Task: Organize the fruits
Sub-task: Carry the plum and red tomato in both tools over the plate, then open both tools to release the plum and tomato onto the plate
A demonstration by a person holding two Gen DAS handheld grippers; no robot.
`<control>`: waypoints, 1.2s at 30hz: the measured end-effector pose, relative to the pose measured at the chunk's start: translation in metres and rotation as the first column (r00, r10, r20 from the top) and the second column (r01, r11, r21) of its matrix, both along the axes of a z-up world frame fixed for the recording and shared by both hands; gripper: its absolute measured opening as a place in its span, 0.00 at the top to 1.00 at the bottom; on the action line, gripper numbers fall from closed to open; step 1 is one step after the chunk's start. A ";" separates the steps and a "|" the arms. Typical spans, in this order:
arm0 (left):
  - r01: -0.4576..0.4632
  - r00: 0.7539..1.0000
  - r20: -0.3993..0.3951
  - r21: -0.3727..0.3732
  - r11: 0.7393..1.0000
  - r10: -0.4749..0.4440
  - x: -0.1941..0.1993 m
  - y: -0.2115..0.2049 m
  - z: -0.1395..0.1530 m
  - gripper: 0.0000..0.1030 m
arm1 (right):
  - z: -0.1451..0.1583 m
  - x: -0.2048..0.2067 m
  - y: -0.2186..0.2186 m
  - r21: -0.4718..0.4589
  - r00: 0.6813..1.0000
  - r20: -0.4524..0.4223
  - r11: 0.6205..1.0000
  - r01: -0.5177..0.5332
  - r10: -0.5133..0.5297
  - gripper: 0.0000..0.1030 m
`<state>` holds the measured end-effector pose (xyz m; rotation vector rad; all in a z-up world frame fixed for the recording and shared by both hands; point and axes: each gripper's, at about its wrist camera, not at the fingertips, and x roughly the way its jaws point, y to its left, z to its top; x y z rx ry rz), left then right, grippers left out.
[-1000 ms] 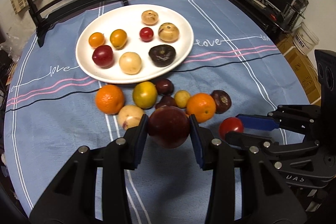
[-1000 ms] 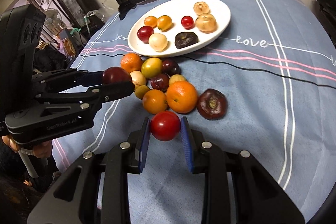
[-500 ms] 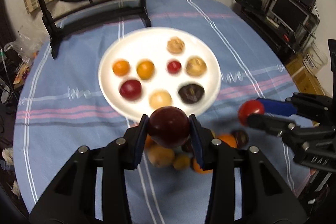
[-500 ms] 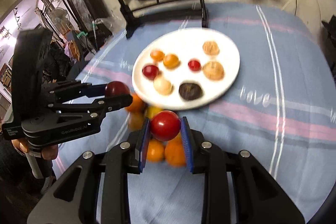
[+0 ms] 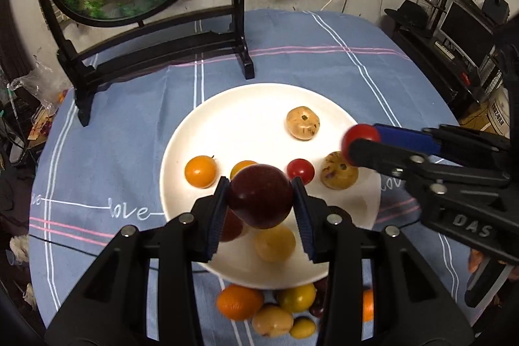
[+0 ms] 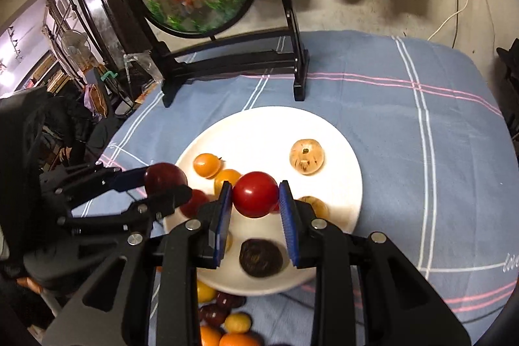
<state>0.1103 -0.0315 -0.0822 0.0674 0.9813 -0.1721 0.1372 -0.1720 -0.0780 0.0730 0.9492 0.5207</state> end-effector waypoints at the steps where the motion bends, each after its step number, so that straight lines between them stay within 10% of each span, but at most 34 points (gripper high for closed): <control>1: 0.000 1.000 -0.003 0.002 1.000 0.000 0.003 -0.001 -0.003 0.61 | -0.004 0.005 0.002 -0.005 1.000 -0.005 1.000 -0.001 0.001 0.71; 14: -0.008 0.999 -0.030 0.058 0.998 0.010 0.034 -0.004 -0.031 0.61 | -0.037 0.053 0.021 -0.090 0.995 -0.102 0.996 0.006 -0.016 0.69; 17: -0.017 1.000 -0.002 0.064 0.998 0.017 0.033 -0.004 -0.027 0.44 | -0.037 0.056 0.020 -0.083 0.993 -0.111 0.996 0.020 -0.029 0.67; 22: -0.020 1.000 0.012 0.061 0.998 0.019 0.031 -0.001 -0.019 0.42 | -0.027 0.050 0.014 -0.070 0.996 -0.075 0.997 0.039 -0.044 0.40; 36: -0.084 0.995 0.061 -0.013 0.996 0.085 -0.010 0.026 0.020 0.39 | 0.024 -0.015 -0.015 -0.022 1.000 0.011 0.999 0.028 -0.028 0.40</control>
